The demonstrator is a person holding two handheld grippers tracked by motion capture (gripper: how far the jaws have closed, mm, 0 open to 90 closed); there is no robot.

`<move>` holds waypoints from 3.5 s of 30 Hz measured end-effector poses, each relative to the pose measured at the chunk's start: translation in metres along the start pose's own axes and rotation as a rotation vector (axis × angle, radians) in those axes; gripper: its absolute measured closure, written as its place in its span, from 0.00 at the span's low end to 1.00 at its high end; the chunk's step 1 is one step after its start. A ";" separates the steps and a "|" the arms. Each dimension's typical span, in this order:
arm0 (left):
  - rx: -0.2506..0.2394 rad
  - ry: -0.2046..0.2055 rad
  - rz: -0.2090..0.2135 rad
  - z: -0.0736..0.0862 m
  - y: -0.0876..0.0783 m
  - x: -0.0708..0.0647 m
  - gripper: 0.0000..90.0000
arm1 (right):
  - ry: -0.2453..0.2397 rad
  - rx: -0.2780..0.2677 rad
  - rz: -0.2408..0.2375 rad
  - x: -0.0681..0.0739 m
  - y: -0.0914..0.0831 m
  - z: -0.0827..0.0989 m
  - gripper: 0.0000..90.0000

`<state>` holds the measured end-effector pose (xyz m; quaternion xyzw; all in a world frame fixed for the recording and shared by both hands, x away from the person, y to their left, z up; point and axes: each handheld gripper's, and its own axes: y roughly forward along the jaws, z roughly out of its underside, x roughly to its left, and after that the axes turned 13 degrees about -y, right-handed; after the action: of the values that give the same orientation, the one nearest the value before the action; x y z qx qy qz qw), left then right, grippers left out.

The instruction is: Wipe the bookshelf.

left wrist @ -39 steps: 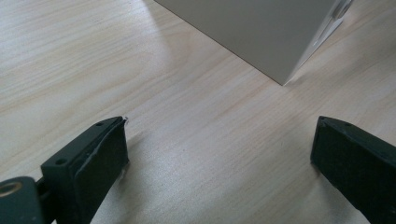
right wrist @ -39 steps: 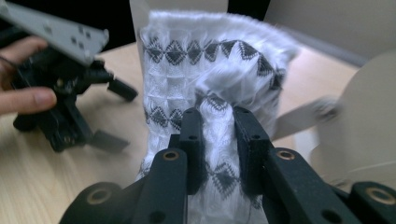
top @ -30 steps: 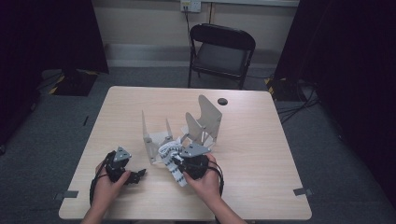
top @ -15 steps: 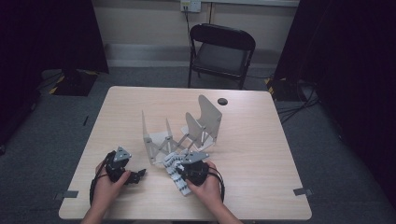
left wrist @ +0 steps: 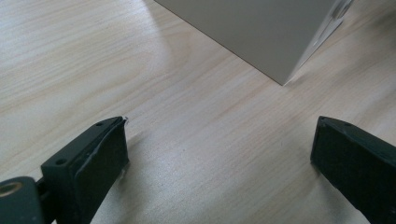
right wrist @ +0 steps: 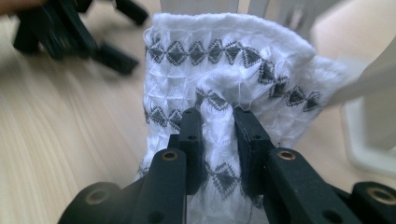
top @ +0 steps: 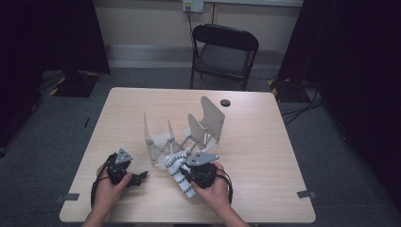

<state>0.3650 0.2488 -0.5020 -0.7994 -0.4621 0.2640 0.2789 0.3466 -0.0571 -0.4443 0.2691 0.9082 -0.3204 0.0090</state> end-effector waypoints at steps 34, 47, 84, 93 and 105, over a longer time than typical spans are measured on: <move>0.000 0.000 0.000 0.000 0.000 0.000 0.04 | 0.009 0.079 -0.067 0.013 0.050 0.012 0.79; 0.000 0.000 0.000 0.000 0.000 0.000 0.04 | 0.038 0.088 -0.077 0.006 0.020 0.028 0.53; 0.000 -0.001 0.000 0.000 0.000 0.000 0.04 | -0.042 -0.027 -0.055 0.013 0.020 -0.012 0.91; 0.000 -0.001 0.000 0.000 0.000 0.000 0.04 | -0.036 0.057 -0.085 0.016 0.038 0.008 0.91; 0.000 -0.001 0.000 0.000 0.000 0.000 0.04 | -0.024 0.094 -0.140 0.016 0.033 0.022 0.91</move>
<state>0.3650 0.2488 -0.5021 -0.7992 -0.4623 0.2643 0.2787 0.3454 -0.0411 -0.4837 0.2011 0.9087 -0.3656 -0.0151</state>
